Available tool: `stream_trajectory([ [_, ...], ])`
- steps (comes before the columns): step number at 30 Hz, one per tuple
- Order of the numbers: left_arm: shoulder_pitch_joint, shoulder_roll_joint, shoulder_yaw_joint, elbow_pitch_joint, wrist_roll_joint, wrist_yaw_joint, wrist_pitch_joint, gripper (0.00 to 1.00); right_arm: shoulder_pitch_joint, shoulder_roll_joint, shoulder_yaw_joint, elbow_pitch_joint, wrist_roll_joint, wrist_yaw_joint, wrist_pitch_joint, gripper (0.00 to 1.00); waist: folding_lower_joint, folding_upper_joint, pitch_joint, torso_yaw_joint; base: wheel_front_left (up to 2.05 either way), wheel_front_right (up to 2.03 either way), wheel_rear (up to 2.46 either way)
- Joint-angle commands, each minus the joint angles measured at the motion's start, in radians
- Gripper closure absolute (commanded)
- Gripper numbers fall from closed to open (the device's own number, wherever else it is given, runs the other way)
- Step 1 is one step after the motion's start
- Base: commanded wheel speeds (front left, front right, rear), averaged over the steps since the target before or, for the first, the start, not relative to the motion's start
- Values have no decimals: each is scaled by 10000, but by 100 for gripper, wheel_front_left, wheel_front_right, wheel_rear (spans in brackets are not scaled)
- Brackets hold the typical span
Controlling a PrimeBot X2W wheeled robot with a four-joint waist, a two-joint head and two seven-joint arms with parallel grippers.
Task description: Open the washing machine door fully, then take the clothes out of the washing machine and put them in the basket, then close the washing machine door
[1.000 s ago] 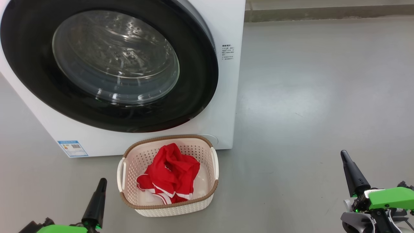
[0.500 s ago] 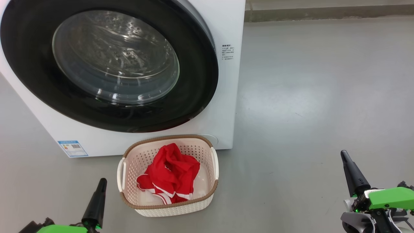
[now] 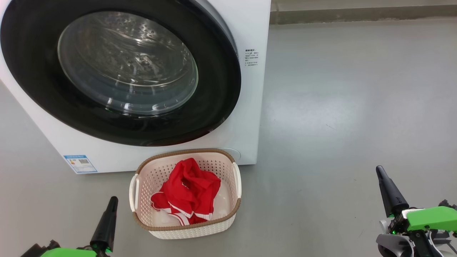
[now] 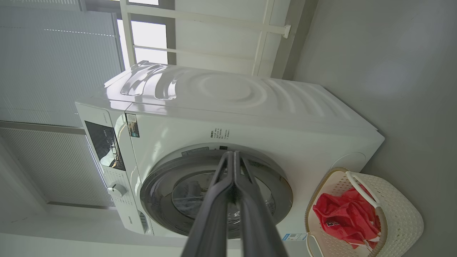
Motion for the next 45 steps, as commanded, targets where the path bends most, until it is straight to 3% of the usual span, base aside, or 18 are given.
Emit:
stream_trajectory([
  [1, -441, 78, 373, -242, -97, 4, 57, 100, -434, -55, 143, -288, -47, 6, 74, 100, 0, 0, 0, 0, 0, 0, 0],
  [45, -441, 78, 371, -243, -99, 4, 55, 100, -438, -31, 108, -286, -76, 6, 102, 100, 0, 0, 0, 0, 0, 0, 0],
])
